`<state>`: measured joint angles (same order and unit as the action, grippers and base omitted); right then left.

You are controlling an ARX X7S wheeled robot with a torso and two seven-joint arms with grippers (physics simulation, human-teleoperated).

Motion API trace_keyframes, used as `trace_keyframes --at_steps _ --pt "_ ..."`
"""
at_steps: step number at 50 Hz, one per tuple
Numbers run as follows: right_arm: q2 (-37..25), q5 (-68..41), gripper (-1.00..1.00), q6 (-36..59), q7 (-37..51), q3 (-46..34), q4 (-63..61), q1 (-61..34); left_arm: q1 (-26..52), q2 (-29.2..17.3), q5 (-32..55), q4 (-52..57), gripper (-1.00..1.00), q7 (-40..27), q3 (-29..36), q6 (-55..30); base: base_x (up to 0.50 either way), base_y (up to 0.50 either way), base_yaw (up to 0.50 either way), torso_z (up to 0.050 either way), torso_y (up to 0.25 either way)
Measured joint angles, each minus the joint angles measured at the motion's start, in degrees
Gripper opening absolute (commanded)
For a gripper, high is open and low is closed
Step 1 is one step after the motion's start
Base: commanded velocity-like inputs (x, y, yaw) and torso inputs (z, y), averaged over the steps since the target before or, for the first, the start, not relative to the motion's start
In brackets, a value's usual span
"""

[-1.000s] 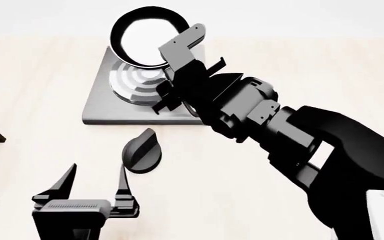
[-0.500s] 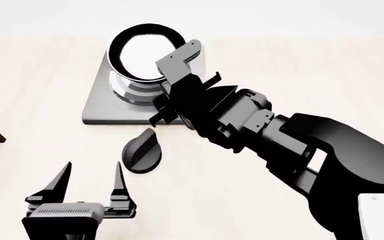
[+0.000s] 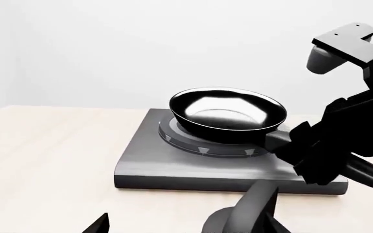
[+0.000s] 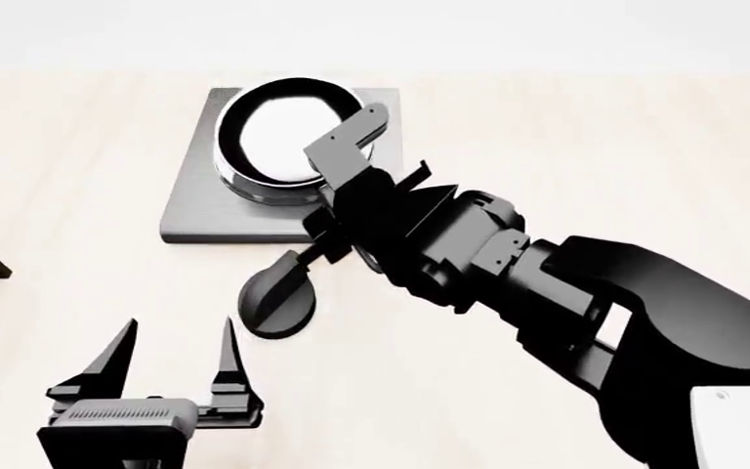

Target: Turn on the stove and put the frying pan on it.

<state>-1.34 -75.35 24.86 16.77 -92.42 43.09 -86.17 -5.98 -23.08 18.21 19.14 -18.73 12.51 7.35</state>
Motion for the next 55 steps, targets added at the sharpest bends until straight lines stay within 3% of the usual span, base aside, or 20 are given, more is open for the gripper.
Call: trace_keyframes --at_steps 4,5,25,55 --pt "-0.03 1.15 -1.00 0.22 -0.31 0.45 -0.03 0.16 -0.01 -0.07 0.15 -0.01 1.00 -0.04 -0.02 0.00 0.00 0.00 0.00 0.000 0.000" --pt "-0.03 1.41 1.00 0.25 -0.38 0.55 -0.04 0.21 -0.01 -0.08 0.18 0.00 1.00 -0.06 -0.03 -0.01 0.00 0.00 0.00 0.000 0.010" --pt "0.09 5.06 1.00 0.73 -0.53 2.06 -0.45 -0.10 -0.01 -0.36 0.73 -0.06 1.00 -0.29 -0.17 0.14 0.00 0.00 0.00 0.000 0.000" --pt "-0.17 0.57 1.00 -0.06 -0.43 2.02 -4.05 -6.47 0.03 -0.59 0.95 0.05 1.00 -0.79 0.02 0.10 0.00 0.00 0.00 0.000 0.000"
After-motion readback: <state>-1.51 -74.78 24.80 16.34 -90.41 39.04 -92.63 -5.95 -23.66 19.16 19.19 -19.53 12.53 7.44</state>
